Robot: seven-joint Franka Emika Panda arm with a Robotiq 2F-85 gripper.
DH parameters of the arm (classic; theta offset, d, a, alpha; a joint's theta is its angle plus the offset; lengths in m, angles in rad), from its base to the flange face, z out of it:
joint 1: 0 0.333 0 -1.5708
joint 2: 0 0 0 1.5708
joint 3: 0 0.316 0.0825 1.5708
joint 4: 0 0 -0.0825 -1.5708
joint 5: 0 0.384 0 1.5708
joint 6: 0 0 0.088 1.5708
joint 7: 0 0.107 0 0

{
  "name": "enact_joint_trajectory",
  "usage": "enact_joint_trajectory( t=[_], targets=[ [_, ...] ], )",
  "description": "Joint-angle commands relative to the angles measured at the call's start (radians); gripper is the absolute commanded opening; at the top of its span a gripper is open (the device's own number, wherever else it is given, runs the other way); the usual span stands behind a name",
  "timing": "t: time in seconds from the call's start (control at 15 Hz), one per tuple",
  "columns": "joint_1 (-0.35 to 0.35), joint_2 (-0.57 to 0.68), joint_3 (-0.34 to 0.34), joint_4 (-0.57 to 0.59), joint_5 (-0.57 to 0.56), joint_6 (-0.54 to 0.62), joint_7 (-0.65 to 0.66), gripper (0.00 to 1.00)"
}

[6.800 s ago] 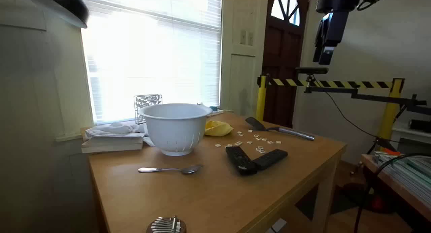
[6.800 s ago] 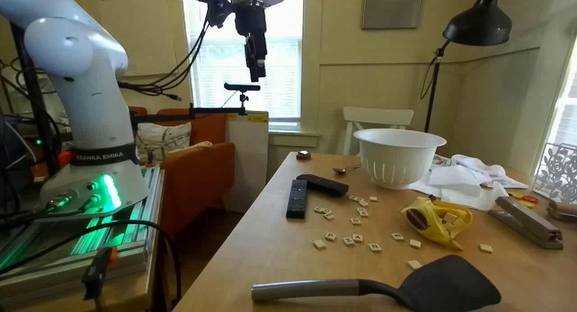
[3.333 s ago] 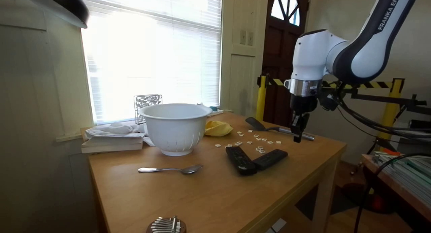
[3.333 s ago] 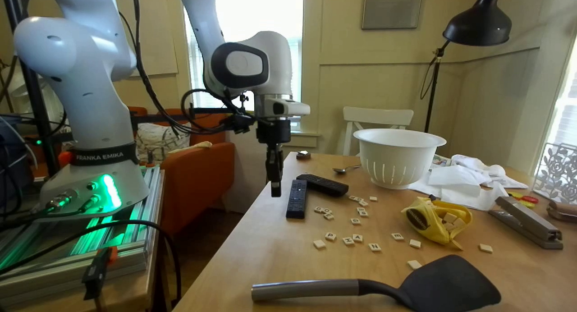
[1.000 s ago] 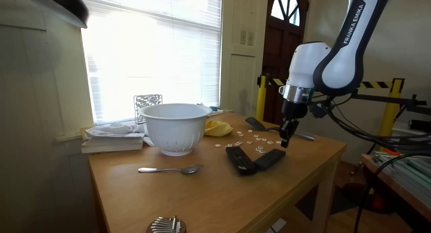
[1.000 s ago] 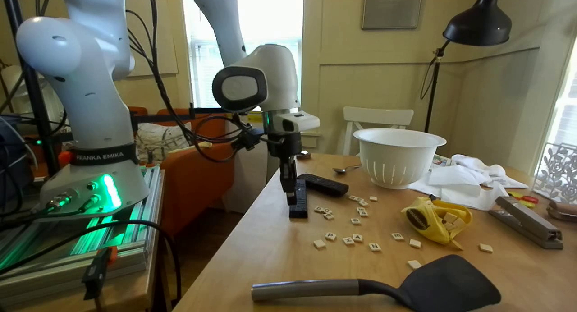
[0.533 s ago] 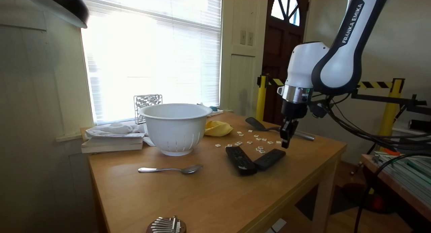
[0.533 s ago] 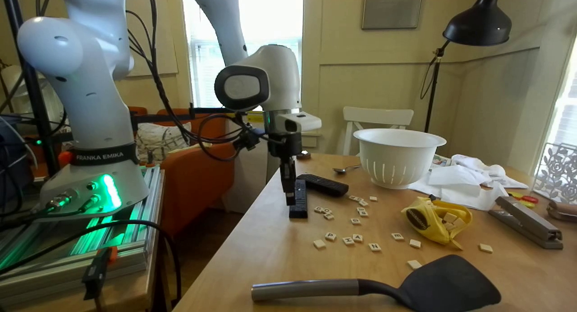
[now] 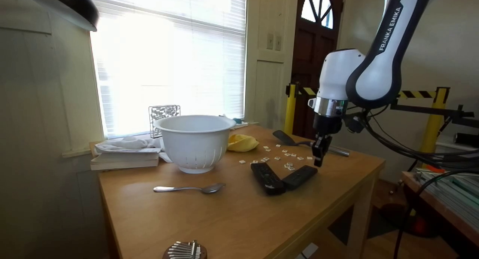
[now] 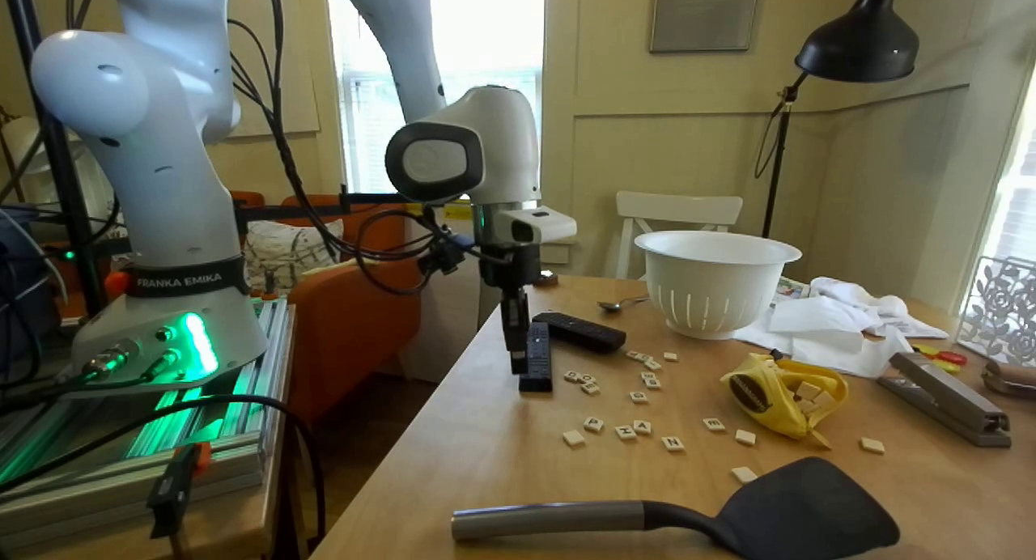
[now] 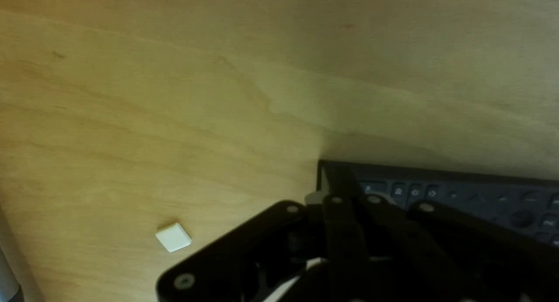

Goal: Press the top button of the remote on the right

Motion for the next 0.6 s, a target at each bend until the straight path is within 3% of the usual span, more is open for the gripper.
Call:
enact_joint_trajectory(
  t=[0.0, 0.53],
  targets=[
    [0.019, 0.036, -0.019, 0.026, 0.029, 0.003, -0.026, 0.0],
    [-0.007, 0.055, 0.01, 0.039, 0.049, 0.005, -0.067, 0.0]
  ],
)
